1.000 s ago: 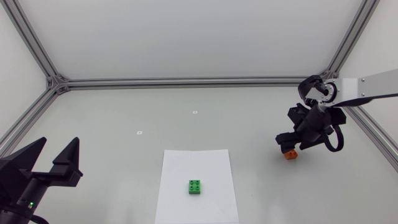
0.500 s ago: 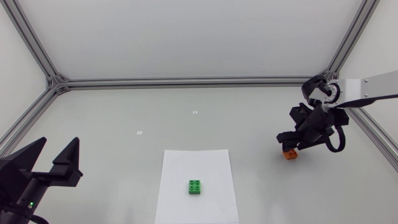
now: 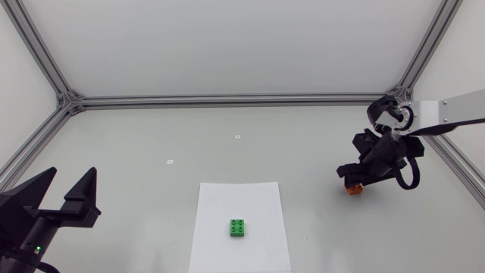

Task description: Pick up the orange 2x2 brick with the right arm and stack it on top of the green 2x2 brick in the center

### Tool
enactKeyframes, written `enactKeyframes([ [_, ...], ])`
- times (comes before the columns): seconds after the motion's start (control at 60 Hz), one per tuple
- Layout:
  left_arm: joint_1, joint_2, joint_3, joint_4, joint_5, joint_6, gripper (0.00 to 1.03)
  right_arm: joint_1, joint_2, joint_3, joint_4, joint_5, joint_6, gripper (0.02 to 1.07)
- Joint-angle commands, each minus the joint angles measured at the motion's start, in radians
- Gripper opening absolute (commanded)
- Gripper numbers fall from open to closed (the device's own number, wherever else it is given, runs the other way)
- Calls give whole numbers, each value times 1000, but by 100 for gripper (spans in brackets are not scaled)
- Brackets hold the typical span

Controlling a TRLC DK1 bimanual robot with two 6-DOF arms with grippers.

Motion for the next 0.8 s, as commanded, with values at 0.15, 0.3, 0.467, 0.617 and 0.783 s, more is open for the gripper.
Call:
enactKeyframes([
  [0.15, 2, -6, -41, -10, 1, 6, 99, -1, 20, -31, 7, 8, -10, 66],
  [0.3, 2, -6, -41, -10, 1, 6, 99, -1, 18, -30, 7, 8, -14, 66],
  [0.467, 2, -6, -41, -10, 1, 6, 99, 1, 18, -34, 6, 5, -14, 65],
  [0.617, 2, -6, -41, -10, 1, 6, 99, 10, 15, -44, 7, 4, -16, 65],
  [0.783, 2, -6, -41, -10, 1, 6, 99, 15, 7, -47, 6, 4, -17, 65],
])
